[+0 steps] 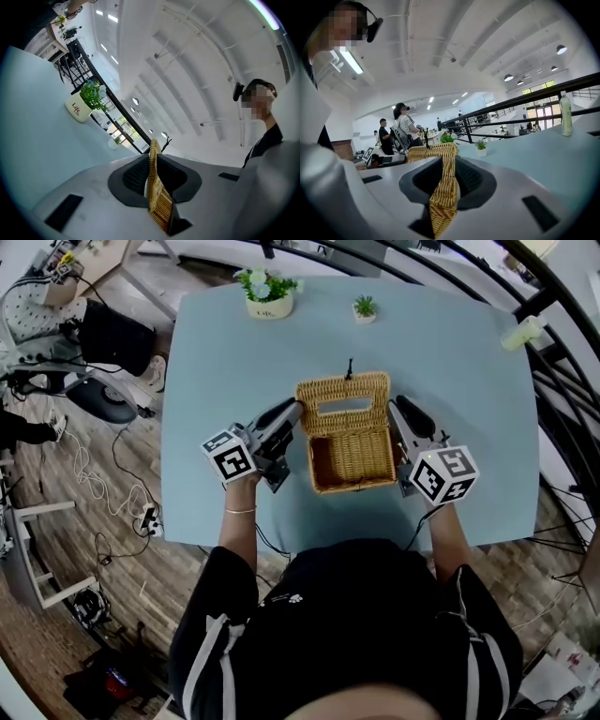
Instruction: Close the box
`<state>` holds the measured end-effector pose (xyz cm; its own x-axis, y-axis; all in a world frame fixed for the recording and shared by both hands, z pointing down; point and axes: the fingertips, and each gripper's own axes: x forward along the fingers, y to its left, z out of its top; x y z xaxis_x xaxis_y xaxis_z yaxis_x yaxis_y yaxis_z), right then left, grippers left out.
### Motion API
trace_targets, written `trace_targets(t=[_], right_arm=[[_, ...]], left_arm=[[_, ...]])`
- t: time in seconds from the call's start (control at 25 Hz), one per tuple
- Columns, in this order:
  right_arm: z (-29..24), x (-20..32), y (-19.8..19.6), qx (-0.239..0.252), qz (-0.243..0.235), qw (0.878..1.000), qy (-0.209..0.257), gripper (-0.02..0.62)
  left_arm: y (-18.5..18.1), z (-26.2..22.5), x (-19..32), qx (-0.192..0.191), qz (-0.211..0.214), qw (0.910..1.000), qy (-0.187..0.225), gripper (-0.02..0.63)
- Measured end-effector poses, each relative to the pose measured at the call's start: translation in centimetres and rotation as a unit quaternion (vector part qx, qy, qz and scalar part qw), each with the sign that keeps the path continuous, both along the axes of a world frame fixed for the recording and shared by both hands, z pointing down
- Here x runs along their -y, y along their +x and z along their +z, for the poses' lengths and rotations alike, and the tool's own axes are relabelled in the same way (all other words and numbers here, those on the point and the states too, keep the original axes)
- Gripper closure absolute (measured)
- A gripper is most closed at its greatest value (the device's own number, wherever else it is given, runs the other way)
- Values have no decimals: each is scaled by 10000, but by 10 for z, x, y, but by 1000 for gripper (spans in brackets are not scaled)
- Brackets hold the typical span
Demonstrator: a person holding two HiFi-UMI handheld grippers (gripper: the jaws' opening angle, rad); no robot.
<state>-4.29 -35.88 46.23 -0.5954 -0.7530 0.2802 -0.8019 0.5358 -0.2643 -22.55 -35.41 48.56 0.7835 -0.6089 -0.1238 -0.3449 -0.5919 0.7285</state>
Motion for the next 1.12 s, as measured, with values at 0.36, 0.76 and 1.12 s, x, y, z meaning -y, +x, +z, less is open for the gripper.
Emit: trace_targets(t=[0.36, 0.76, 1.12], right_arm=[[-4, 1, 2, -54, -28, 10000, 51, 506], [-11, -11, 2, -219, -98, 9996, 150, 488], [-10, -20, 2, -440, -238, 9986, 173, 465]], left_arm=[[3, -10, -10, 228, 200, 9981, 533, 552], [8, -18, -30, 375, 532, 9932, 969, 552], [13, -23, -46, 670, 904, 9836, 1412, 552]])
